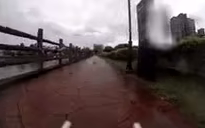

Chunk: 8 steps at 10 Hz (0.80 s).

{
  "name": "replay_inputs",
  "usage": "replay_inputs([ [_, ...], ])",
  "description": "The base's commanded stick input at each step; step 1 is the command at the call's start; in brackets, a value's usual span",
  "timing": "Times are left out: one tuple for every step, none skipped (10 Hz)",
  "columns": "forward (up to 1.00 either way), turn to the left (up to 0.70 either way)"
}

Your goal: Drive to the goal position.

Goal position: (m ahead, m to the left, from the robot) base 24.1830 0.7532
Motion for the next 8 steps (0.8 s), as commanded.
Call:
replay_inputs([
  [0.50, 0.00],
  [0.50, 0.00],
  [0.50, 0.00],
  [0.50, 0.05],
  [0.50, 0.25],
  [0.50, 0.46],
  [0.50, 0.05],
  [0.50, 0.00],
])
